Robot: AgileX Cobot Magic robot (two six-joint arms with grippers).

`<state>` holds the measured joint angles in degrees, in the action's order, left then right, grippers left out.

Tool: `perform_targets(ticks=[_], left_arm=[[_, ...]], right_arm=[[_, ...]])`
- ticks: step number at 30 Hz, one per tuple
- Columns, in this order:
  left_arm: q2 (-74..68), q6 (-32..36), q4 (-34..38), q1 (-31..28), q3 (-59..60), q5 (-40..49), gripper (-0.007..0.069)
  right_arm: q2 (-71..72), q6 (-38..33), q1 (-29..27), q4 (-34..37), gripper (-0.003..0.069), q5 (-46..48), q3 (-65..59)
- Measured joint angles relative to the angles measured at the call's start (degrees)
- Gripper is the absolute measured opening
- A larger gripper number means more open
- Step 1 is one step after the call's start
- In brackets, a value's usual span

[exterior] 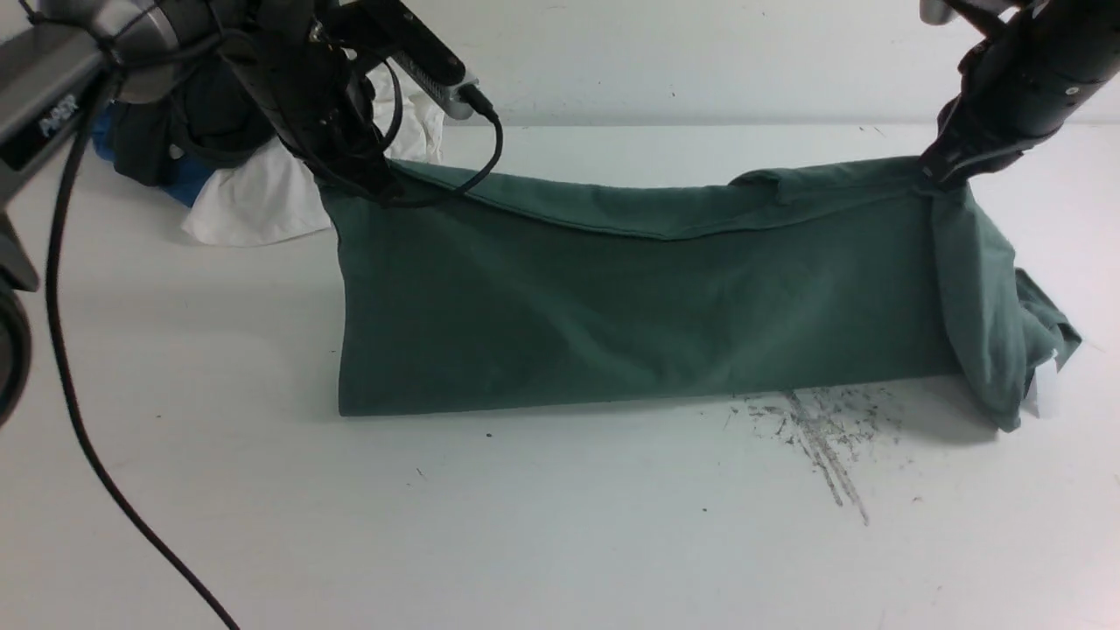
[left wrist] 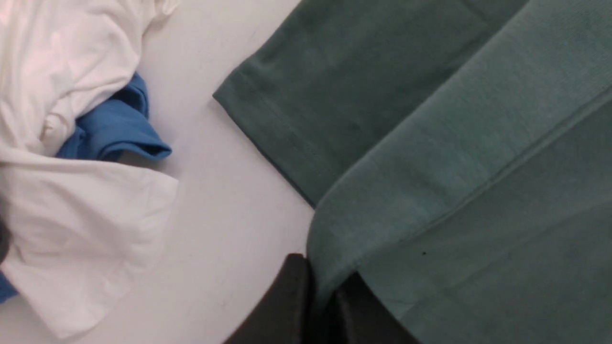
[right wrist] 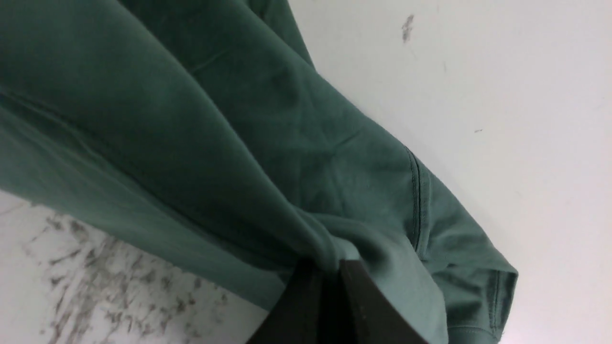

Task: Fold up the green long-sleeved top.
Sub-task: Use both arms to drag the lower edge of the fabric forward and fold it over the upper edge

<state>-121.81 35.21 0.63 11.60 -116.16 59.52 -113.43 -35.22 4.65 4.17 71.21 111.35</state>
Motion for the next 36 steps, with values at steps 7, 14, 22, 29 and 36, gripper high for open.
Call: perform_targets(ticks=[7,14,22,29,36], left_arm=[[-7.89,-3.5,-0.16,-1.28,-3.26,-4.49,0.0016],[-12.06,-4.75,0.12,-2.14,-3.31,-11.15,0.0016],[-13.87,-4.93,3.37,-2.25,-3.31,-20.85,0.0037],[-13.85,-5.31,4.19,-2.25,-3.76,-21.7,0.0255],[-8.39,-12.38,3.96,0.0,-5.63,-8.9,0.044]], right_arm=[[-9.6,4.79,-0.42,-0.34,0.0013,-1.81,6.4],[-12.25,7.51,-0.49,0.92,0.0013,-4.8,6.6],[-12.25,11.75,-0.79,0.42,0.0013,-6.55,6.6],[-12.72,18.89,-0.83,-6.78,0.0091,-10.1,6.63],[-10.75,26.66,-1.11,-12.83,0.0342,-7.42,7.12]])
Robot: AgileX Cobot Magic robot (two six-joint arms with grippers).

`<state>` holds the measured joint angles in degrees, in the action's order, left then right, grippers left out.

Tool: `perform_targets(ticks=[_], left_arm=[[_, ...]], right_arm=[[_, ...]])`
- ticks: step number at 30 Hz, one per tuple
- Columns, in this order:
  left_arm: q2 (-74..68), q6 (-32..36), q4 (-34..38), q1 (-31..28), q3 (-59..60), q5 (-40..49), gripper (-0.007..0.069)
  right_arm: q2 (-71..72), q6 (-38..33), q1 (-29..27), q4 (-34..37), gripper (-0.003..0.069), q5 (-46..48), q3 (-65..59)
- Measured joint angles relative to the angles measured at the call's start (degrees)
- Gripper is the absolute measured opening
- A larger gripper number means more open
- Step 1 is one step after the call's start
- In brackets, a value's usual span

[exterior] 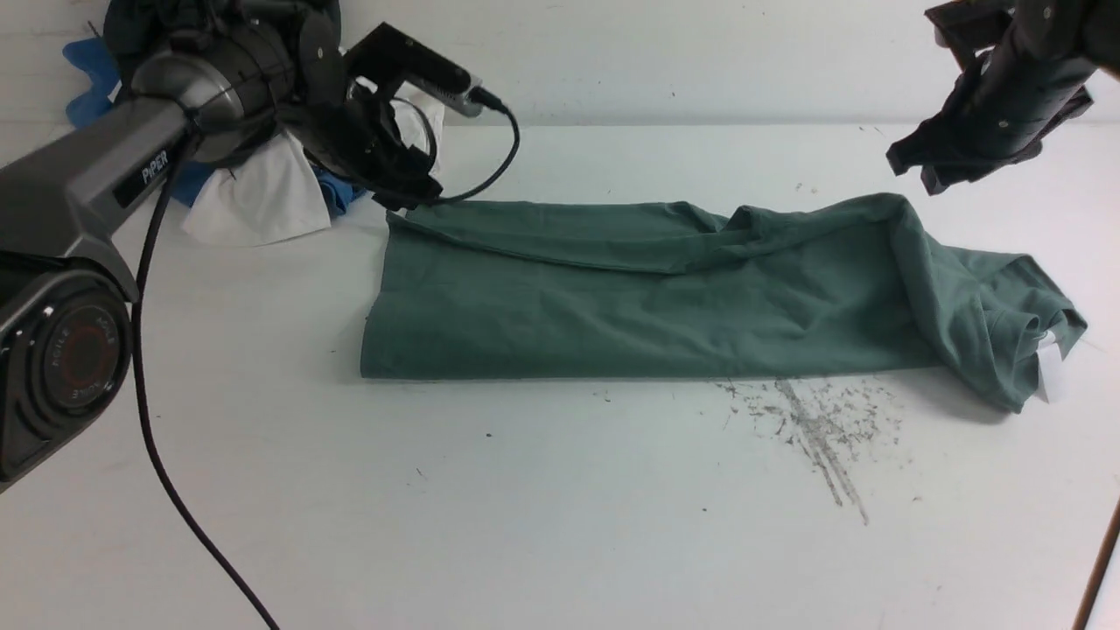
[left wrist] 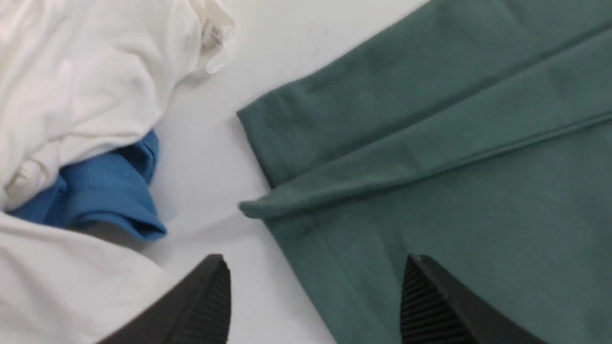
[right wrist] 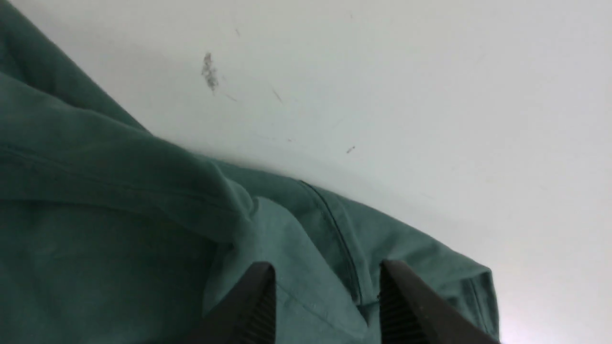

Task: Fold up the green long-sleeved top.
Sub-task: Use both arms to drag the lower edge of the fabric forward and fold it over the upper edge

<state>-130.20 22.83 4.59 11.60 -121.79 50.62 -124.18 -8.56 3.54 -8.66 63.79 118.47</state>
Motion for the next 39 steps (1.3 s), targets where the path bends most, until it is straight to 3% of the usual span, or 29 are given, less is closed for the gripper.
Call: perform_targets(ticks=[3,6,12,20,28,33,35,36,37,39], left_arm=[[1.49,-1.56,-0.01,2.54,-0.47,6.17,0.0407],[0.46,-0.42,-0.01,6.87,-0.59,15.08,0.0267],[-6.06,1.62,-0.68,7.98,-0.48,18.69,0.0024],[-9.3,1.57,3.75,3.8,-1.12,16.08,-0.0008],[-9.8,1.57,5.57,2.59,-1.57,16.52,-0.0008],[-9.84,1.62,5.64,2.52,-1.61,16.63,-0.0008],[-9.84,1.62,5.99,2.28,-1.61,16.76,-0.0008],[-9.84,1.62,6.12,2.27,-1.61,16.76,-0.0008],[-9.84,1.62,6.86,1.84,-1.61,16.82,-0.0008],[-9.84,1.62,7.37,1.34,-1.61,16.97,-0.0008]], right_arm=[[2.38,-0.06,0.0,0.65,0.0392,3.89,0.02],[6.96,-1.89,-0.24,3.95,0.0412,6.63,-2.98],[13.96,-2.46,-0.35,6.81,0.0404,6.14,-19.1],[17.78,1.18,-0.35,3.41,0.0402,-10.99,-42.78],[13.05,4.68,-0.35,3.11,0.0389,-25.99,-47.76],[12.56,6.76,-0.35,1.4,0.0265,-27.14,-47.82],[13.57,7.74,-0.11,0.59,0.0127,-24.89,-47.82],[13.72,7.73,0.01,0.53,0.0115,-24.61,-47.82],[15.5,7.73,0.7,0.41,0.0046,-22.49,-47.92],[17.42,7.58,1.48,0.35,0.0024,-20.78,-47.92]])
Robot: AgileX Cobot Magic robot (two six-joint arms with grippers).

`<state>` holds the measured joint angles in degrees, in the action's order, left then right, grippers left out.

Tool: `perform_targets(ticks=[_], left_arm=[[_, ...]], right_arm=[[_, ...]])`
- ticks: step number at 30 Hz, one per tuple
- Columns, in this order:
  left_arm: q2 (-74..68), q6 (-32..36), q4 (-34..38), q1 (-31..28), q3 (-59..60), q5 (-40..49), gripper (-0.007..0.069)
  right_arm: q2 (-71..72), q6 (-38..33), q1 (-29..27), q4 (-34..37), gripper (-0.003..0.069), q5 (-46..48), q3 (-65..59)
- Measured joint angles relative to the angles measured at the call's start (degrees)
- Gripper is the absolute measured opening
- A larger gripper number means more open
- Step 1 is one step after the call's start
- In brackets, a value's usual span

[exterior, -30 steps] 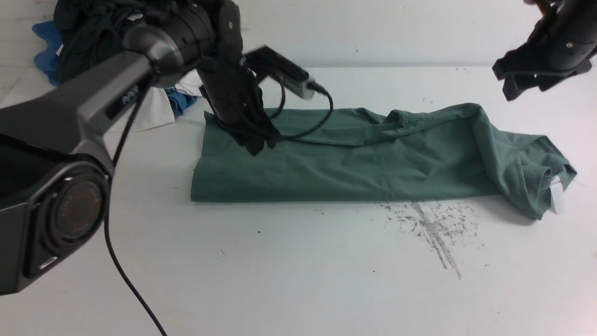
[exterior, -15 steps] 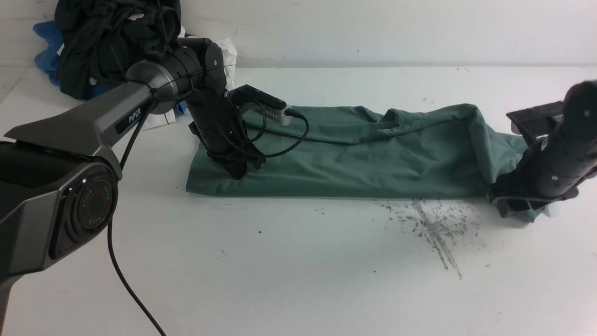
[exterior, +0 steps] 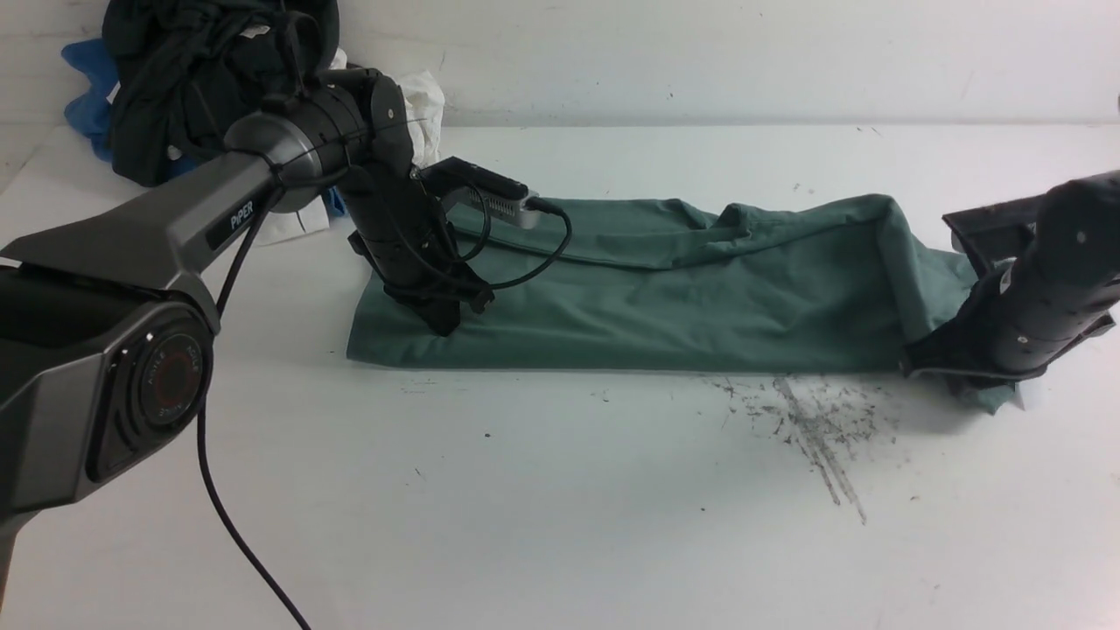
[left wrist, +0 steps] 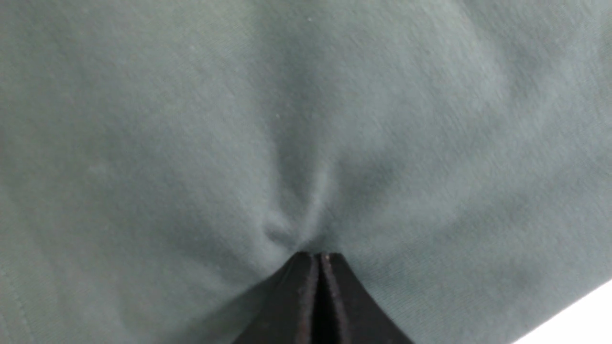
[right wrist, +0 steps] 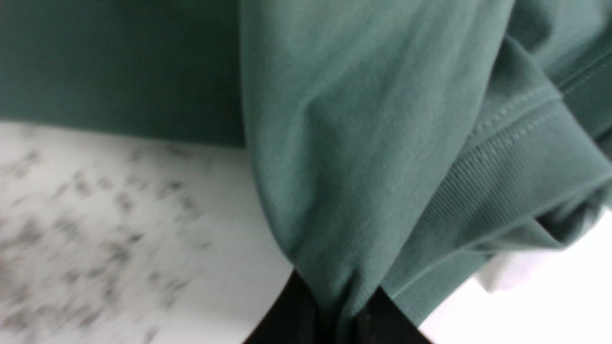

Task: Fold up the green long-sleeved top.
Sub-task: Use both arms to drag the lower edge of the fabric forward and fold it over the upper edge

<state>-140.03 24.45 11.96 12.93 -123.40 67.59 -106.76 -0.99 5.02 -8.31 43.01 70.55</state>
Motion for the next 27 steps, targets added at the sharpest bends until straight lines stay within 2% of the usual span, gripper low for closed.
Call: perform_targets(ticks=[5,9,13,16,21,27], left_arm=[[1.01,-0.06,1.45,-2.21,2.49,-0.21,-0.0008],[4.15,-0.06,0.89,-2.96,8.51,-1.25,-0.0008],[9.76,-0.06,0.25,-3.08,20.35,-3.09,-0.0008],[16.56,-0.06,0.25,-3.08,33.21,-3.57,-0.0008],[25.84,-0.06,0.19,-3.08,47.94,-7.32,-0.0008],[31.8,-0.17,-1.18,-3.08,56.64,-9.3,-0.0008]], right_arm=[[12.64,-1.82,3.78,1.61,0.0019,8.06,0.0],[19.86,-4.01,3.94,4.64,0.0019,12.59,0.0],[27.23,-7.21,3.17,6.94,0.0019,17.12,0.0],[29.13,-8.78,0.96,7.7,0.0019,18.7,0.0],[26.54,-10.26,-4.07,9.91,0.0019,17.47,0.0],[16.8,-12.47,-9.86,13.73,0.0019,13.71,0.0]])
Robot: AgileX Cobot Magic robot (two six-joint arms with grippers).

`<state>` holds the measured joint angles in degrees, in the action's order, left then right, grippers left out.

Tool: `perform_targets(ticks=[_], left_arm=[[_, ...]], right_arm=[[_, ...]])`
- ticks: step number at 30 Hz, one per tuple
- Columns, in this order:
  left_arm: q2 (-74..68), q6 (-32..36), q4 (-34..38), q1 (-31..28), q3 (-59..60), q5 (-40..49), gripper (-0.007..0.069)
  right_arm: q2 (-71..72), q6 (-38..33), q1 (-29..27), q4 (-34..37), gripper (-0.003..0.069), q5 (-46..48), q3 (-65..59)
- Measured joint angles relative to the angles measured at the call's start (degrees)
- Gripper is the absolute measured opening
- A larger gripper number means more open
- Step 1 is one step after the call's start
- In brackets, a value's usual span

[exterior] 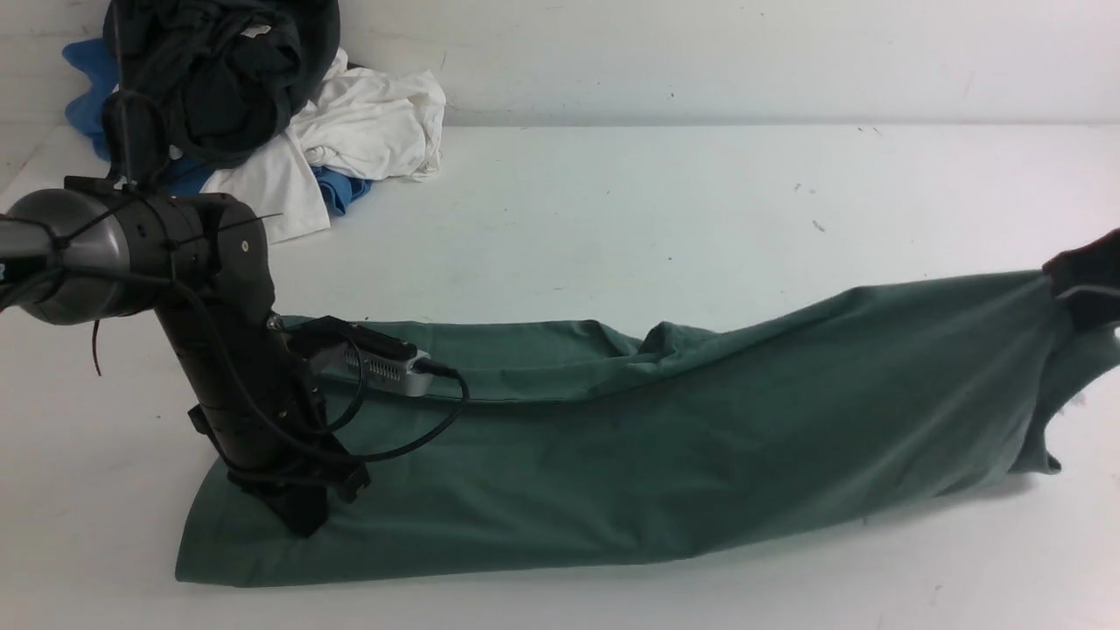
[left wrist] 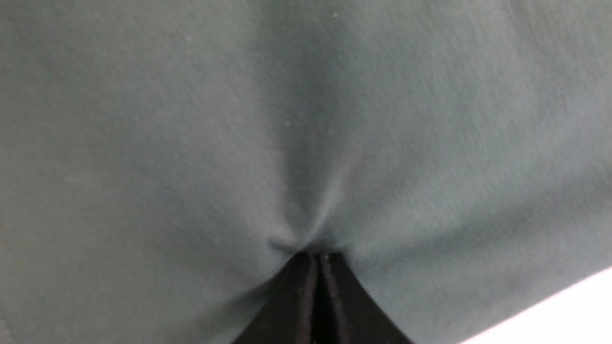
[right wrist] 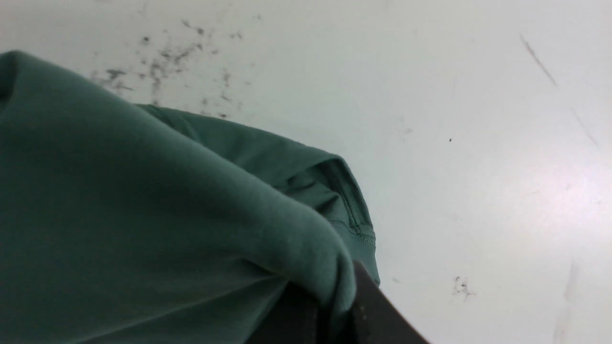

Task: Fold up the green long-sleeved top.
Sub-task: Use both arms to drag the lower edge of the fabric forward and fold it over the upper edge

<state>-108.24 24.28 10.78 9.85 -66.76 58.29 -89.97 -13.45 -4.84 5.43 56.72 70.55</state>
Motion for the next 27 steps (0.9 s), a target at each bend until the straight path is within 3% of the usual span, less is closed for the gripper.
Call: perform_targets(ticks=[11,16,18,21,25,27], left_arm=[[1.36,0.0,-0.91,0.0,0.56,-0.15,-0.0008],[1.41,0.0,-0.91,0.0,-1.57,2.8,-0.0007],[2.85,0.0,-0.91,0.0,-4.82,4.87,-0.0007],[4.76,0.0,-0.92,0.0,-7.87,4.67,-0.0007],[5.97,0.0,-0.92,0.0,-10.48,2.2,-0.0007],[5.78,0.0,-0.91,0.0,-10.84,-1.09,-0.0007]], right_arm=[[-14.96,-0.4,-2.28,0.08,0.0032,-1.47,0.0],[-15.26,-0.33,-2.28,0.03,0.0111,-1.34,0.87],[-15.18,0.54,-2.28,0.06,0.0202,2.25,4.7],[-14.81,0.49,-2.08,1.33,0.0267,7.25,9.54],[-13.69,-0.91,0.02,3.16,0.0294,12.02,15.71],[-12.82,-2.43,5.0,3.69,0.0291,12.81,18.99]])
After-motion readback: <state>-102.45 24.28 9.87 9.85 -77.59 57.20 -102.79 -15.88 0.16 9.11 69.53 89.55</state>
